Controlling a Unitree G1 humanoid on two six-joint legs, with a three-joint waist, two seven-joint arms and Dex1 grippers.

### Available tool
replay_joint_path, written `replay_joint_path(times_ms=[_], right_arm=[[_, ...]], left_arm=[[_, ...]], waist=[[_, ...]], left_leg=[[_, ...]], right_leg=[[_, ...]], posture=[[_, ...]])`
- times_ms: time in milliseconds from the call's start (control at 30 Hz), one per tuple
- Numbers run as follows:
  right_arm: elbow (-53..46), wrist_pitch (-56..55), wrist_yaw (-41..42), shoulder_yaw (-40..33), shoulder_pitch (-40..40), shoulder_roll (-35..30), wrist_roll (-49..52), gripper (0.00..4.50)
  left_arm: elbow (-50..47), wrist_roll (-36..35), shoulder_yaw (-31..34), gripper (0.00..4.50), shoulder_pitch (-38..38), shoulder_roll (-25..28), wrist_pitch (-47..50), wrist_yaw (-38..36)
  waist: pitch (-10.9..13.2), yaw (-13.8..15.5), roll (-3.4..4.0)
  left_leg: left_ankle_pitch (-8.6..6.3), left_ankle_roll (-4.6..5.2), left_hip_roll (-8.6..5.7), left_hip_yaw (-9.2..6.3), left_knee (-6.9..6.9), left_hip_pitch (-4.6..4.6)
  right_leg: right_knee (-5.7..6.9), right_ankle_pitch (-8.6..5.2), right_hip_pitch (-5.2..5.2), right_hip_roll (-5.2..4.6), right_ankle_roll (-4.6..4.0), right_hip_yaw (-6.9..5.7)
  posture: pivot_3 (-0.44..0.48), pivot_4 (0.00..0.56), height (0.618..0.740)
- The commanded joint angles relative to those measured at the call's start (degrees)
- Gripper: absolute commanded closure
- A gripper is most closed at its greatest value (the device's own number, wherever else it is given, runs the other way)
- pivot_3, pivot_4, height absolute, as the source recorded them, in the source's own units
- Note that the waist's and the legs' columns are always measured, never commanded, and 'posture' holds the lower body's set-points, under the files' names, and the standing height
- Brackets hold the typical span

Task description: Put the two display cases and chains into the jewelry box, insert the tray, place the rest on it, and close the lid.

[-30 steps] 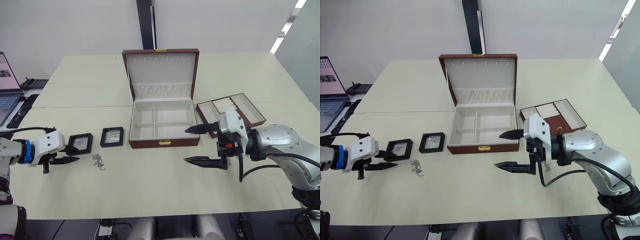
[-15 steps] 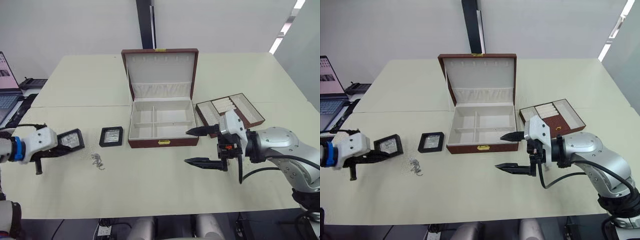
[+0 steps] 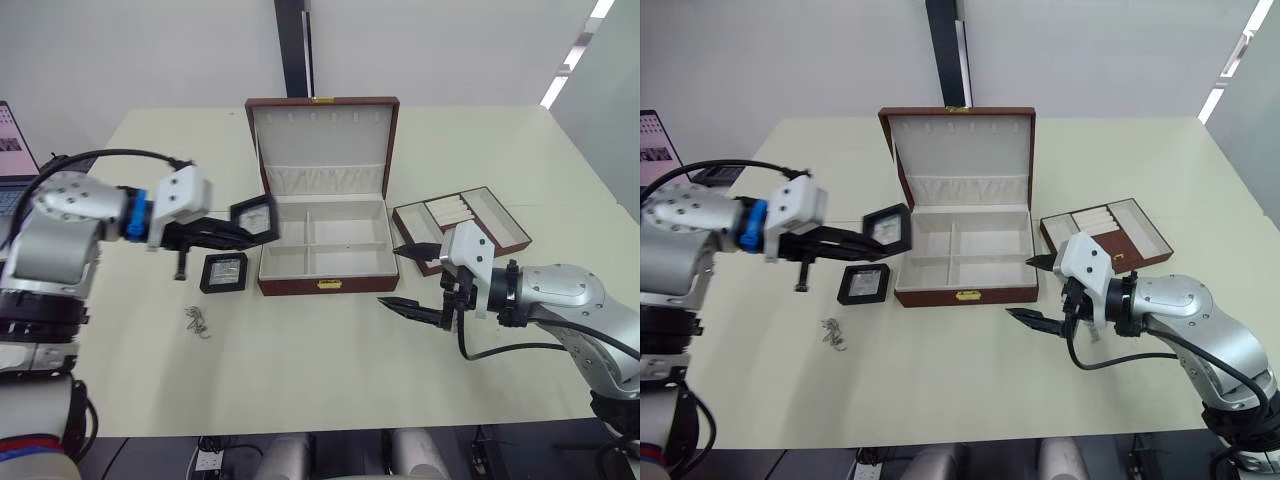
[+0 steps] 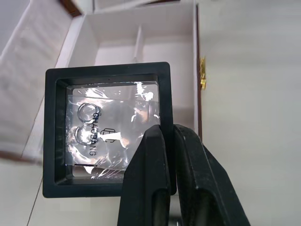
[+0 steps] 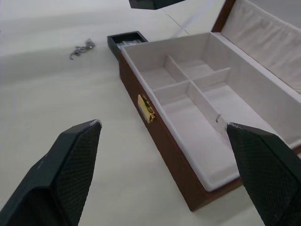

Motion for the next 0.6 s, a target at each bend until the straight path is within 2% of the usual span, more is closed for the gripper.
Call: replay_joint_path(times_ms=[33,200,400,600], right_arm=[[-2.92,2.09,-3.33,-1.01,-0.81,-0.13,-1.08,0.00],[-3.66,3.59,-5.62,-0.66,-1.37,0.97,-1.40,0.00],[-5.17,6.51,-8.55,0.81,-1.95,2.02,-2.06,0.00],[-4.81,9.64,-13.74,1.83,-2.76,4.08,-4.81,0.00]], left_arm=[[-0.91,4.24,-5.49,4.49,-5.86,-4.32,2.51,2.35],[6.37,8.54,-10.69,4.49,-12.67,-12.15,2.63,4.42],[23.96,16.28,-15.44,4.49,-19.77,-20.90,-6.76,8.34],[36.52,21.32,-16.61,4.49,-23.09,-25.66,-15.11,11.97]], waist=[[0.01,0.05,-0.01],[0.02,0.14,-0.04],[0.04,0.23,-0.07],[0.06,0.24,-0.09]], left_leg=[[0.00,0.00,-0.01,0.01,0.00,-0.01],[0.01,-0.01,-0.03,0.02,0.04,-0.06],[0.01,-0.02,-0.05,0.01,0.09,-0.11],[0.02,-0.02,-0.07,-0.02,0.12,-0.23]], right_leg=[[-0.01,0.00,0.00,0.00,0.00,0.00],[-0.05,0.00,0.00,-0.01,0.00,0.00],[-0.10,0.00,-0.01,-0.02,0.00,-0.02],[-0.11,0.00,-0.08,-0.03,0.00,-0.02]], posture=[[0.000,0.150,0.740],[0.000,0.150,0.740],[0.000,0.150,0.740],[0.000,0.150,0.740]])
